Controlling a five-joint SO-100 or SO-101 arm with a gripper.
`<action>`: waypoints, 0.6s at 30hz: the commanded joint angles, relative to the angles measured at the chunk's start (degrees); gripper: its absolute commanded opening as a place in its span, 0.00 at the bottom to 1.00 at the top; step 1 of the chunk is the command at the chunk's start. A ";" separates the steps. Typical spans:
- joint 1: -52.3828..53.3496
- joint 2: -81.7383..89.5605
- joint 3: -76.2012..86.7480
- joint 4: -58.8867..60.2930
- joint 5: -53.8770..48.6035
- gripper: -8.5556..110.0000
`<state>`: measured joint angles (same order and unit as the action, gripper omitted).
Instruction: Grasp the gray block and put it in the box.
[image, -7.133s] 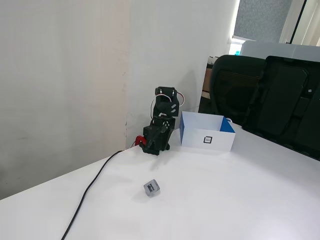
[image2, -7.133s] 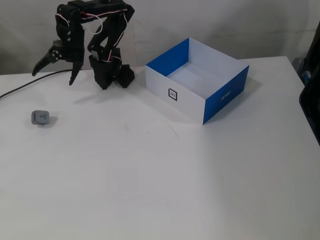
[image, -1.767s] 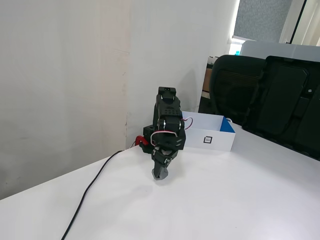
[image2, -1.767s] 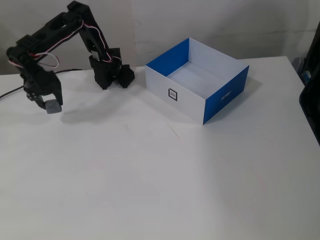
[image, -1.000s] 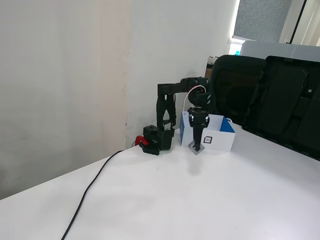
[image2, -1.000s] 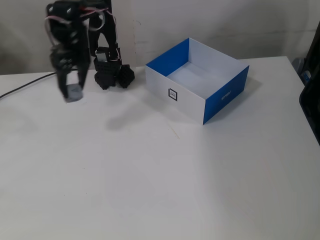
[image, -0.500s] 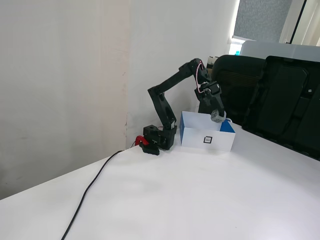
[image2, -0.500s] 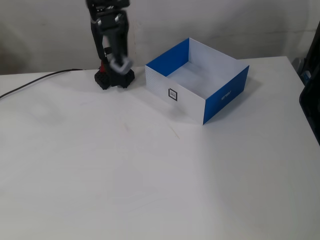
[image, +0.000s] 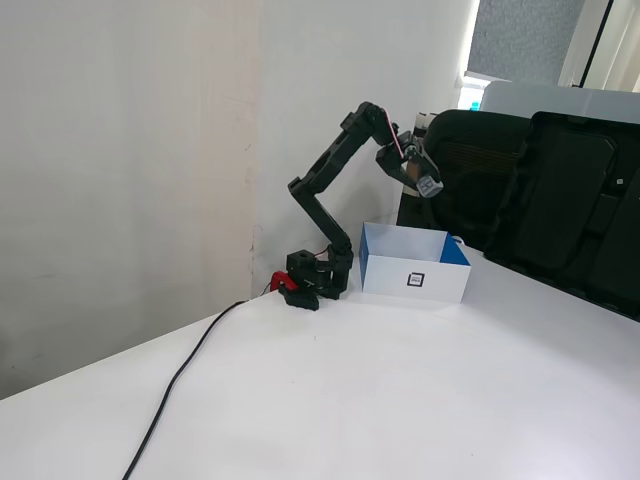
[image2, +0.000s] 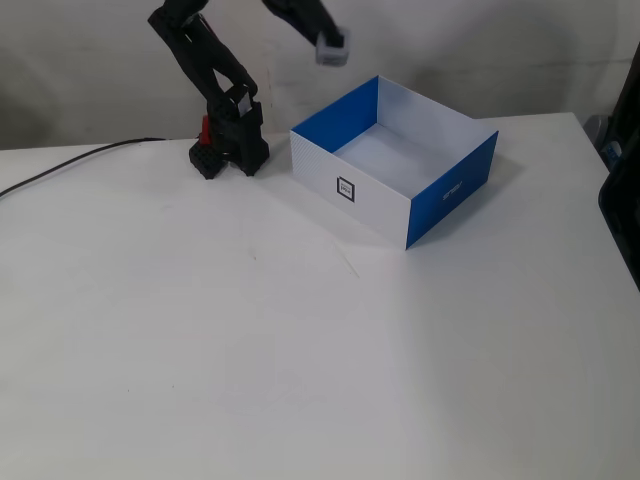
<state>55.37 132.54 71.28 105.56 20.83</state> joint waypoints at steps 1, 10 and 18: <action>6.68 -0.26 -3.69 -1.14 -2.55 0.07; 11.43 -9.84 -10.28 -7.65 -7.56 0.07; 12.39 -24.96 -20.21 -9.23 -7.91 0.07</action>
<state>66.27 111.18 57.22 97.47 13.27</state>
